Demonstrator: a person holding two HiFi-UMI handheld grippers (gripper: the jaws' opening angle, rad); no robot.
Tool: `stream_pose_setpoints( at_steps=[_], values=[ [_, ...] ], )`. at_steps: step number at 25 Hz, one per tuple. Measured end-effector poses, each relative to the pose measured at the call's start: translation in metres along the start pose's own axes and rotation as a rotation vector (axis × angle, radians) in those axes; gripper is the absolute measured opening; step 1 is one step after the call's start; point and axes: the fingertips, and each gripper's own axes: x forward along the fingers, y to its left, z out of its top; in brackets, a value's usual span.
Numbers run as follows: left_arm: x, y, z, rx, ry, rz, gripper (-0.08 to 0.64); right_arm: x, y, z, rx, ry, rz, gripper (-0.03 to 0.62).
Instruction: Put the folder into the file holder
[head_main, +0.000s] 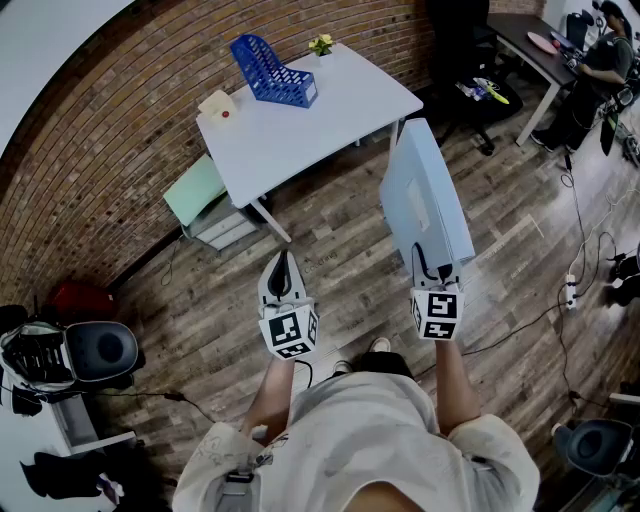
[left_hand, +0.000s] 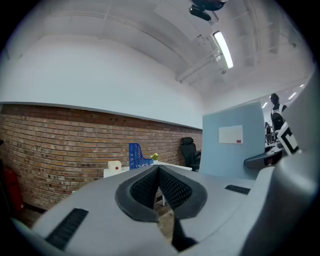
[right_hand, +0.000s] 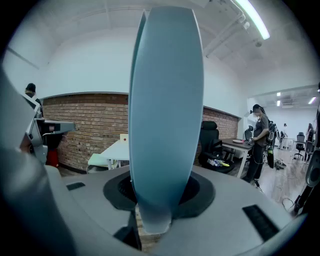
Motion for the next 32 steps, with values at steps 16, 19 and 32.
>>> stream_pose_setpoints(
  at_steps=[16,19,32],
  values=[
    [-0.059,0.076,0.002,-0.036,-0.039,-0.045,0.008,-0.055,0.085,0.046,-0.072,-0.076,-0.048,0.155],
    [-0.061,0.084,0.007,-0.040,-0.051,-0.044,0.008,-0.058,0.088,0.060,-0.074,-0.101,-0.058,0.155],
    [-0.043,0.090,-0.001,-0.017,-0.037,-0.045,0.008,-0.033,0.095,0.061,-0.070,-0.094,-0.044,0.156]
  ],
)
